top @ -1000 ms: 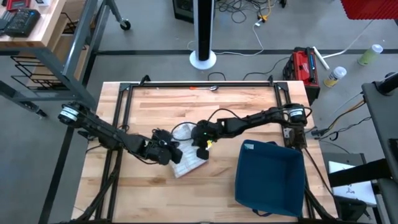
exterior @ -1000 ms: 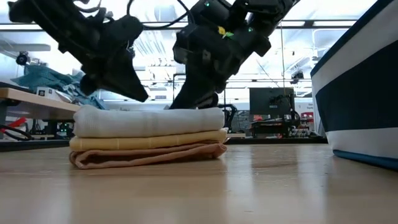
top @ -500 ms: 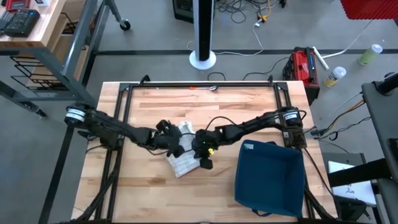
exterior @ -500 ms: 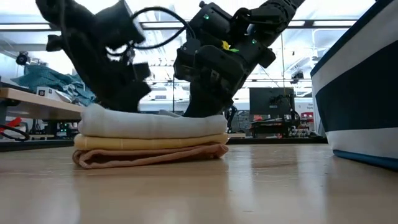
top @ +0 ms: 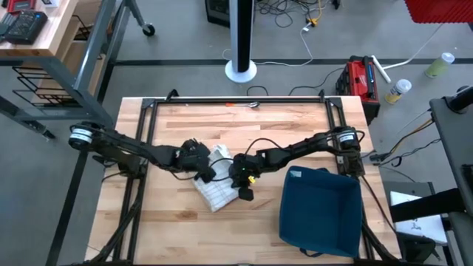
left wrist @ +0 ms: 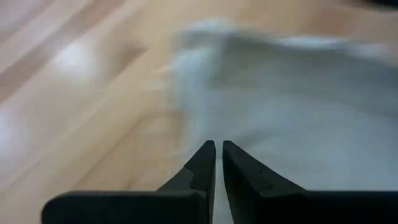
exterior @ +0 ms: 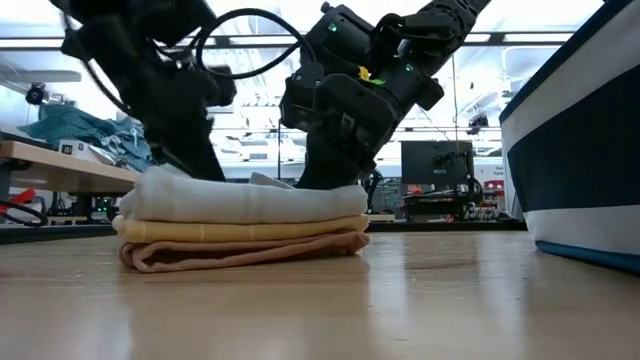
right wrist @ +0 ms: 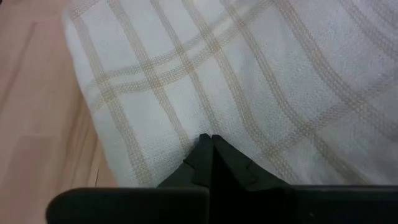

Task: Fold towel
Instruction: Stack the folded white towel on top of the folded yellow towel

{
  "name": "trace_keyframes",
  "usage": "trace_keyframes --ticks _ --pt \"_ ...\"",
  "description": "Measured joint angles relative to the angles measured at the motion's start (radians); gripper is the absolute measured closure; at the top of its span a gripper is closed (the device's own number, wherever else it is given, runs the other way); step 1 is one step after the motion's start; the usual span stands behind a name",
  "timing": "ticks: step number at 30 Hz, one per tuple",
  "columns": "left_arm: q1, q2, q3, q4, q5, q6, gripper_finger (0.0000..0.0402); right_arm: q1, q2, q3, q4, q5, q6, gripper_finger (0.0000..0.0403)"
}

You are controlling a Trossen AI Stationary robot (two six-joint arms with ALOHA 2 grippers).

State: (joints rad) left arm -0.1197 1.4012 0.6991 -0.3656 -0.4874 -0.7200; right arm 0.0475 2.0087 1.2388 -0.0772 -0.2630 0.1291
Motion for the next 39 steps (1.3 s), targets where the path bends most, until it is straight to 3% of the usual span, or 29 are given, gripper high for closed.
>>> trace_keyframes --ticks 5,8,16,24,31,35,39 --pt "-0.048 -0.013 0.001 0.113 0.24 0.215 0.0381 -0.002 0.0 0.0 0.005 0.0 -0.013 0.0403" --pt "-0.081 0.001 -0.005 0.071 0.285 0.257 0.0381 -0.004 0.0 0.0 0.005 0.0 -0.018 0.0403" --pt "-0.083 -0.017 -0.022 -0.109 0.189 0.118 0.0381 -0.006 0.0 0.0 0.014 0.012 -0.019 0.0403" --pt "-0.102 -0.142 -0.009 -0.08 0.215 0.058 0.0381 -0.01 -0.023 0.014 0.024 0.028 -0.019 0.0403" --pt "-0.183 -0.157 -0.008 -0.145 0.236 -0.002 0.0381 0.003 -0.009 0.092 0.072 0.026 -0.078 0.0403" --pt "-0.196 -0.111 -0.013 -0.151 0.189 -0.035 0.0381 0.015 0.052 0.144 0.202 -0.036 -0.067 0.0403" --pt "-0.196 -0.051 -0.026 -0.151 0.093 -0.049 0.0381 0.032 0.167 0.241 0.261 -0.169 -0.025 0.0403"
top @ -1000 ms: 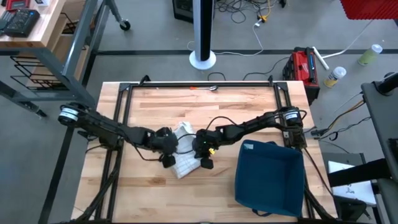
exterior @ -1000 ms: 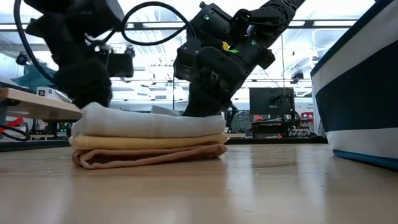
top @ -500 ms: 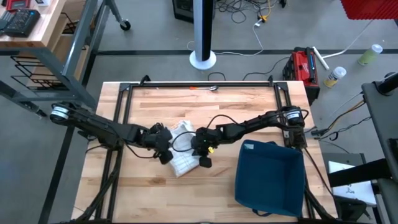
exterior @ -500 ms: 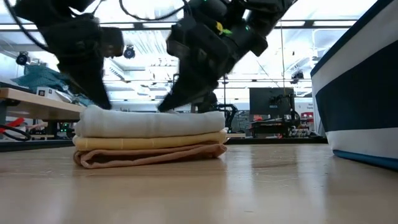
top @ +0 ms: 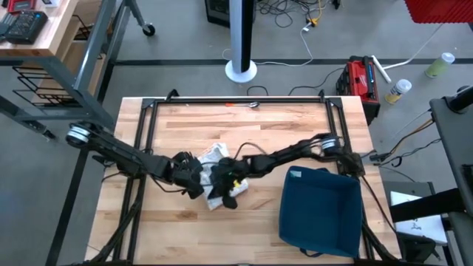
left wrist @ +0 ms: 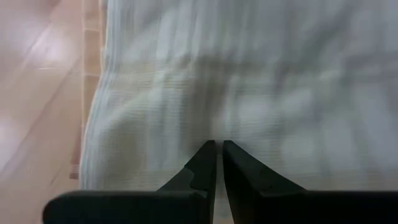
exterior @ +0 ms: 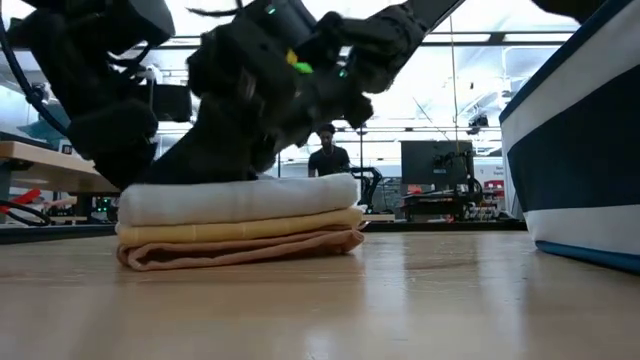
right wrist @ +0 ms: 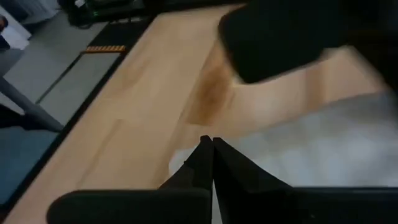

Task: Fold towel
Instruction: Stack the folded white towel on top of the folded yellow towel

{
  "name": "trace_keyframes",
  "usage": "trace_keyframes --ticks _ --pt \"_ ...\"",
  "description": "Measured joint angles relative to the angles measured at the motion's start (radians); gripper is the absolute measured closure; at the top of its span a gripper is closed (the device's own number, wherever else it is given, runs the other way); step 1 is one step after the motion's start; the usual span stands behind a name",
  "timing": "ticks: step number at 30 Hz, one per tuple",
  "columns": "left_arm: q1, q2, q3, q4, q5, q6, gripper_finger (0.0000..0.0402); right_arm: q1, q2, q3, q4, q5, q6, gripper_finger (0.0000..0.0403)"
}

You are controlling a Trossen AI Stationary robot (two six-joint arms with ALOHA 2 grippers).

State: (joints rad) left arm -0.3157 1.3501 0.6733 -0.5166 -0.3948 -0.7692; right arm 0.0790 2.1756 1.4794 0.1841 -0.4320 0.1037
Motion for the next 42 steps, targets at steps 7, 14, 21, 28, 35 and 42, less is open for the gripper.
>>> trace_keyframes --ticks 7,14,21,28,35,42 --pt "-0.005 0.033 -0.034 0.03 -0.017 -0.011 0.0381 0.008 0.13 0.109 -0.047 -0.065 0.025 0.0403" --pt "-0.005 0.017 -0.098 0.036 -0.119 -0.056 0.0381 0.011 0.143 0.112 -0.102 -0.11 0.034 0.0403" --pt "-0.004 -0.012 -0.119 0.015 -0.147 -0.083 0.0381 0.013 0.111 0.111 -0.139 -0.123 0.039 0.0403" --pt "-0.003 -0.101 -0.05 -0.032 -0.195 -0.028 0.0381 0.017 0.031 0.111 -0.236 -0.078 -0.022 0.0403" --pt "-0.003 -0.083 0.013 0.129 -0.193 0.258 0.0381 0.005 -0.033 0.109 -0.384 0.018 -0.089 0.0403" --pt "0.056 0.054 0.011 0.34 -0.201 0.422 0.0381 -0.012 -0.135 -0.015 -0.407 0.065 -0.128 0.0403"
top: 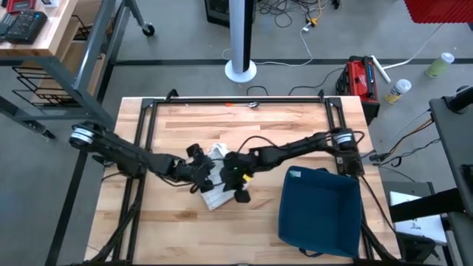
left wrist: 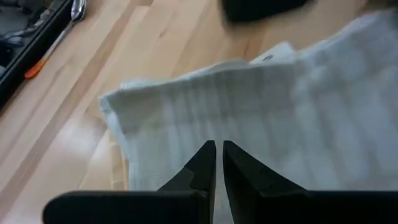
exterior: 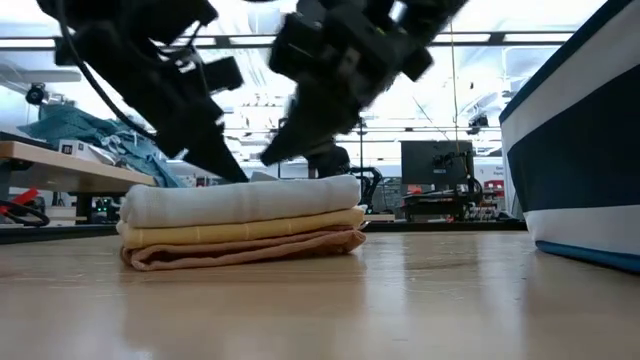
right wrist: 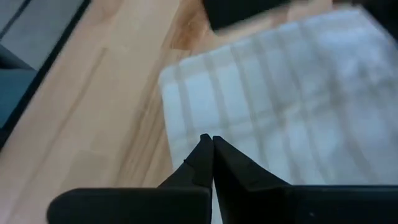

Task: Fold towel
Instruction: Stack the folded white towel on top of the folded yellow towel, then put the stacked folded towels into the laundry bin

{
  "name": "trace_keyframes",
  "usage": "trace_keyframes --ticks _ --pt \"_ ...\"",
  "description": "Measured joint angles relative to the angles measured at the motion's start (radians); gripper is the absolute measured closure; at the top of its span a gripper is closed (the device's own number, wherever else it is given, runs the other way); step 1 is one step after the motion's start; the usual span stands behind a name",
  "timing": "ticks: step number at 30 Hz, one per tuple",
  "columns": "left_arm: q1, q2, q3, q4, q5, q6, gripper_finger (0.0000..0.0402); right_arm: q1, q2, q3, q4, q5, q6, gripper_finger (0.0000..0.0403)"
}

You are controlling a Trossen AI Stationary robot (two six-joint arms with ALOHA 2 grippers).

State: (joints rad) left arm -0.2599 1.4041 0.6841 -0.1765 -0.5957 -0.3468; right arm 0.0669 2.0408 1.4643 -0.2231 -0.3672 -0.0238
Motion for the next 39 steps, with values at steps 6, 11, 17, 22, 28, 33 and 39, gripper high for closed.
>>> trace_keyframes --ticks 6,11,17,22,28,33,39 --pt "0.056 0.069 -0.001 0.101 0.01 0.087 0.0381 -0.027 -0.103 -0.239 0.234 0.001 0.025 0.0403" --pt "0.106 0.082 -0.002 0.156 0.042 0.146 0.0381 -0.066 -0.106 -0.378 0.481 0.002 0.12 0.0403" --pt "0.192 0.095 -0.003 0.186 0.065 0.173 0.0381 -0.079 -0.044 -0.407 0.533 -0.031 0.161 0.0403" --pt "0.269 0.107 -0.007 0.19 0.067 0.181 0.0381 -0.072 -0.029 -0.407 0.543 -0.06 0.162 0.0403" --pt "0.357 0.131 -0.009 0.177 0.082 0.181 0.0381 -0.072 -0.037 -0.394 0.52 -0.06 0.159 0.0403" --pt "0.376 0.038 0.015 0.103 0.086 0.181 0.0381 -0.078 -0.091 -0.369 0.438 -0.058 0.211 0.0403" --pt "0.337 -0.133 0.029 -0.022 0.369 0.133 0.0381 -0.121 -0.194 -0.368 0.328 -0.048 0.289 0.0403"
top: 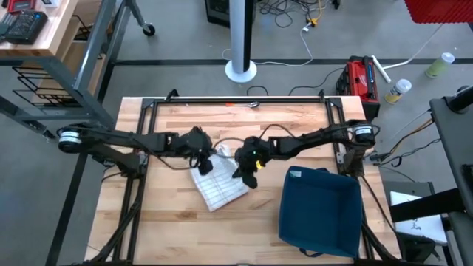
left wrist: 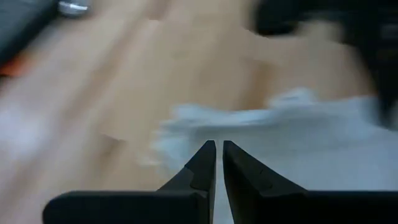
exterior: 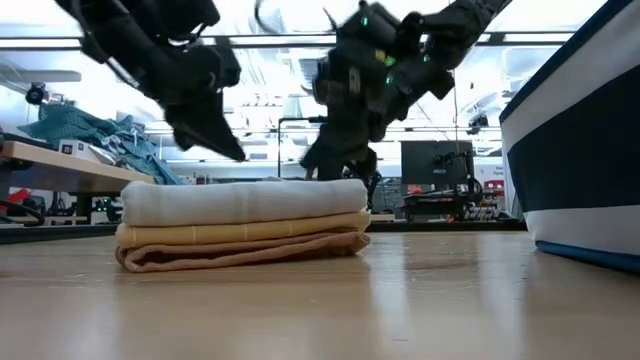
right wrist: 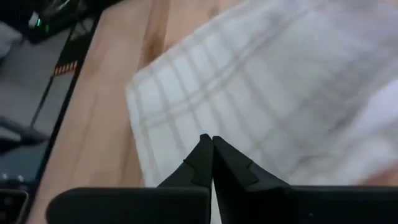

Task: Fold towel
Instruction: Put the stacked folded towels into the laundry bin

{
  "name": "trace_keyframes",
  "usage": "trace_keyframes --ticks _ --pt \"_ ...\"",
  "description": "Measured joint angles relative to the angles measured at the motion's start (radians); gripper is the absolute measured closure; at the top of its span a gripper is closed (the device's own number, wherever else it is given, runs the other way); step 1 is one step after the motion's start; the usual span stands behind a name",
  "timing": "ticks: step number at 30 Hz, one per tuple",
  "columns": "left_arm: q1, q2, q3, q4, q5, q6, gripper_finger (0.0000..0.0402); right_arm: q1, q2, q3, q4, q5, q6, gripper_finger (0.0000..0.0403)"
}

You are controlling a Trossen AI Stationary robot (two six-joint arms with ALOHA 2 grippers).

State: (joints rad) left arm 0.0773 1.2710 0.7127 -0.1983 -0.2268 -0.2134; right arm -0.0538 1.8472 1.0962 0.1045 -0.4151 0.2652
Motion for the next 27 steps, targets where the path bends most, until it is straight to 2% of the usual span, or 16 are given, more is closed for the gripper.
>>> trace_keyframes --ticks 2,5,7,11,16,20,27 --pt "-0.034 -0.024 -0.024 0.012 0.063 -0.07 0.0381 -0.024 -0.028 0.0 -0.032 0.026 0.033 0.0403" --pt "-0.109 -0.005 -0.057 0.045 0.077 -0.16 0.0381 -0.076 -0.04 -0.001 -0.107 0.082 0.04 0.0403" --pt "-0.168 0.027 -0.081 0.137 0.074 -0.185 0.0381 -0.112 -0.041 -0.002 -0.146 0.085 0.052 0.0403" --pt "-0.256 0.136 -0.098 0.338 -0.001 -0.212 0.0381 -0.163 -0.031 -0.004 -0.195 0.062 0.052 0.0403" --pt "-0.278 0.283 -0.079 0.326 -0.016 -0.325 0.0381 -0.179 -0.013 -0.007 -0.205 -0.007 0.013 0.0397" --pt "-0.271 0.358 -0.057 0.296 0.004 -0.38 0.0381 -0.166 0.0 -0.006 -0.202 -0.012 0.004 0.0359" --pt "-0.265 0.363 -0.042 0.249 0.008 -0.35 0.0381 -0.151 0.038 -0.006 -0.176 -0.011 0.032 0.024"
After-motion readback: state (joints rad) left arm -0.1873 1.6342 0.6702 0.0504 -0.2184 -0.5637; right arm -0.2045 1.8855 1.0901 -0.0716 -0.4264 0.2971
